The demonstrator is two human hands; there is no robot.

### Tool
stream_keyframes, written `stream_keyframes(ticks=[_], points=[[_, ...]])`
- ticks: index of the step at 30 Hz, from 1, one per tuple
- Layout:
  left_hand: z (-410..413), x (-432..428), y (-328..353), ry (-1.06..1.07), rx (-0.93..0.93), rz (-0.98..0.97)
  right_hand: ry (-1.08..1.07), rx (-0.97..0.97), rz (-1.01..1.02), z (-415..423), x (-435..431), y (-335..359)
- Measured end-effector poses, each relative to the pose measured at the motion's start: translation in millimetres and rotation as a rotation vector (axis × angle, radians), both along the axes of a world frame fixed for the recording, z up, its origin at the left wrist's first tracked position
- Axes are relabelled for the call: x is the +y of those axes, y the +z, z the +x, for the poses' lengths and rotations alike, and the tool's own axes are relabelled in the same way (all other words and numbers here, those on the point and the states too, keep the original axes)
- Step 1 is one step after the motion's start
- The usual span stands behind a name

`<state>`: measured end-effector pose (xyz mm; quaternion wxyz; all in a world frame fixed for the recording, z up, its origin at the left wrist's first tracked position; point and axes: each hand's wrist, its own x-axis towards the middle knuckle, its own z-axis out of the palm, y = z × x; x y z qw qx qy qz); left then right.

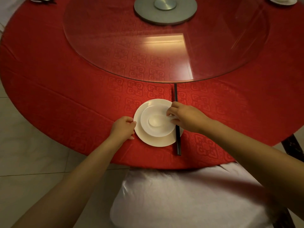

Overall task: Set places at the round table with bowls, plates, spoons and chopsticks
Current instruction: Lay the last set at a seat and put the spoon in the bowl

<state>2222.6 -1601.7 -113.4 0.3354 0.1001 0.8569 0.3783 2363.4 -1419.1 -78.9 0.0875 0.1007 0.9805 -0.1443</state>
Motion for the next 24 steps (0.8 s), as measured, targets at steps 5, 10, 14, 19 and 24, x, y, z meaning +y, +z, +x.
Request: stream_keyframes(ticks=[5,10,14,19,24], points=[[-4,7,-1,0.009,-0.031,-0.001,-0.063,0.038,-0.019,5,9,-2],[-6,7,2,-0.022,-0.057,-0.004,-0.628,0.305,-0.389,21,45,-3],[-6,10,4,-0.058,-0.089,0.007,-0.87,-0.066,-0.969,38,57,-17],[-3,10,2,-0.046,-0.077,0.022,-0.744,-0.14,-1.155,40,44,-38],[-1,9,-3,-0.028,-0.062,0.041,-0.708,-0.076,-1.183,37,34,-47]])
